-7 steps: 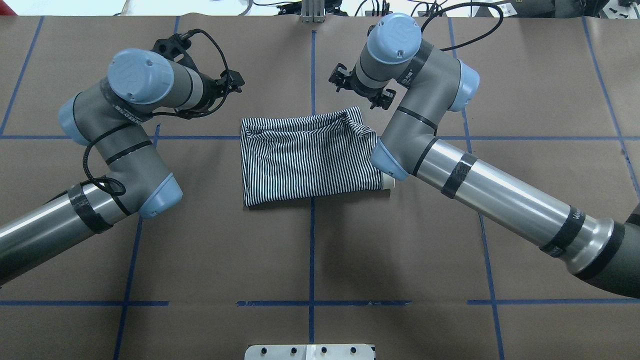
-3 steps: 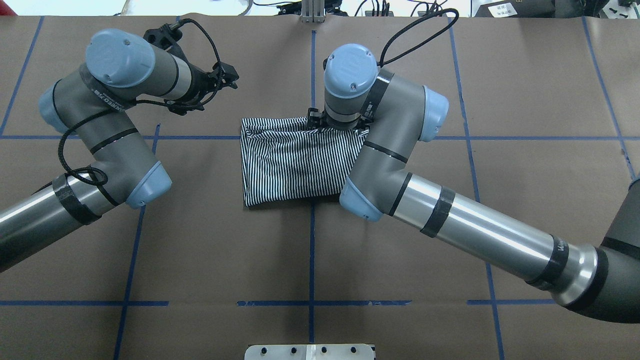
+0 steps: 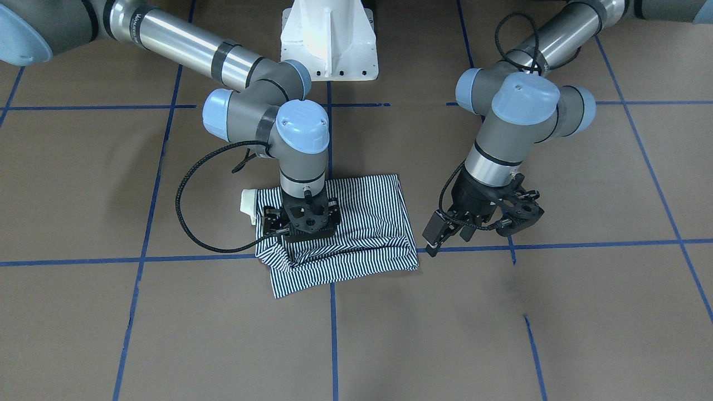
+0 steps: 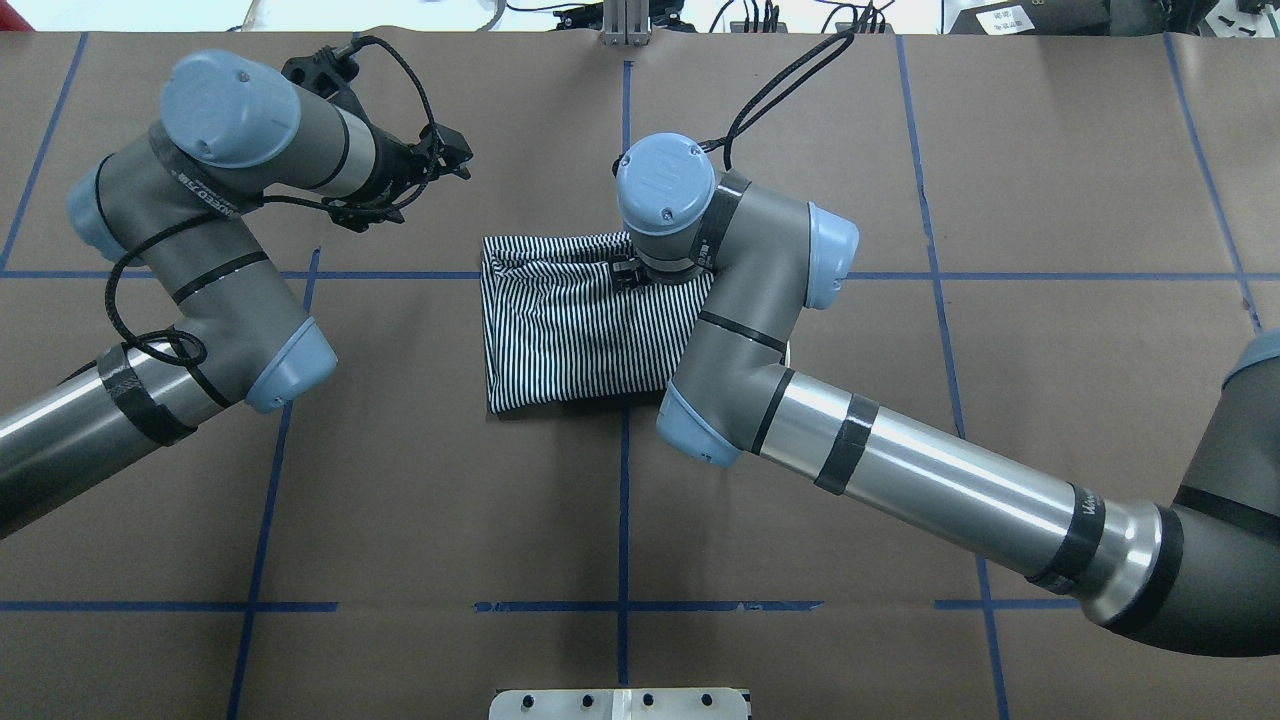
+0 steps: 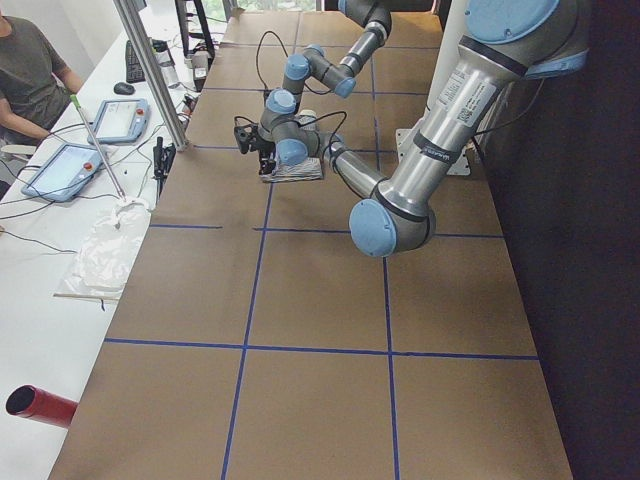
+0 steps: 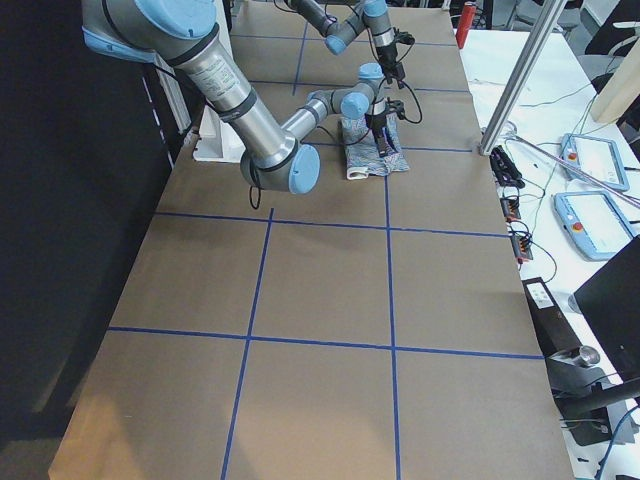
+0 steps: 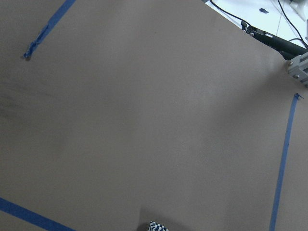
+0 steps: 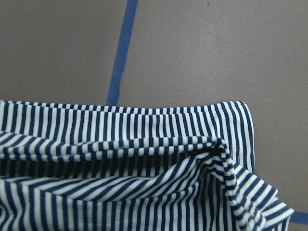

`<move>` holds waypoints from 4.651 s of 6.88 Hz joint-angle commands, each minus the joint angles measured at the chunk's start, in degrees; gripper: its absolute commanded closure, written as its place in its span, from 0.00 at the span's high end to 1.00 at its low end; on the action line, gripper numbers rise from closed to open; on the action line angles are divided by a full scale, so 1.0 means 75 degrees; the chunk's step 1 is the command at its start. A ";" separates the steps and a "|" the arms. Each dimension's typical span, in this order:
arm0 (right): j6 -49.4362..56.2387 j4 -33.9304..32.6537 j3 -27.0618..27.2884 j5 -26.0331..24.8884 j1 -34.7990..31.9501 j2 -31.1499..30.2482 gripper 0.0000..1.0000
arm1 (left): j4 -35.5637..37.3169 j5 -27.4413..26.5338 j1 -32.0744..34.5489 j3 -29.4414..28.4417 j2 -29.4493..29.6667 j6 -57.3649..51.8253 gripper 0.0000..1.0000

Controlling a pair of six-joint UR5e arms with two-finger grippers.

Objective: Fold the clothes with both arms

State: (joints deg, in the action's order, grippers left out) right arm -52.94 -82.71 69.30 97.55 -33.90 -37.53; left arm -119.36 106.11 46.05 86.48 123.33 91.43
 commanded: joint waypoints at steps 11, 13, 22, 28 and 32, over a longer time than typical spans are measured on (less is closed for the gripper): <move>0.2311 0.1184 -0.1647 0.1062 -0.2098 0.0399 1.00 | 0.0000 0.0055 0.0071 0.0000 0.0009 -0.0014 1.00; 0.2523 0.0963 -0.0716 0.2573 -0.3010 -0.0544 1.00 | 0.0093 0.0742 0.0851 0.0082 -0.0118 -0.1261 1.00; 0.9332 -0.2309 0.2698 0.4981 -0.7993 -0.6111 1.00 | 0.3880 0.2598 0.6572 0.0620 -0.3113 -1.4774 1.00; 0.9157 -0.2238 0.3358 0.5743 -0.8066 -0.7453 1.00 | 0.3278 0.2982 0.6110 0.0666 -0.4444 -1.3035 1.00; 0.7805 -0.1412 0.3287 0.5673 -0.8019 -0.7360 1.00 | 0.3504 0.3524 0.5602 0.1301 -0.4690 -1.1921 1.00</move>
State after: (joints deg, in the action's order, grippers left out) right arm 10.73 -97.55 93.87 140.49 -94.27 -93.00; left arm -93.21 132.47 88.27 95.83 88.53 1.62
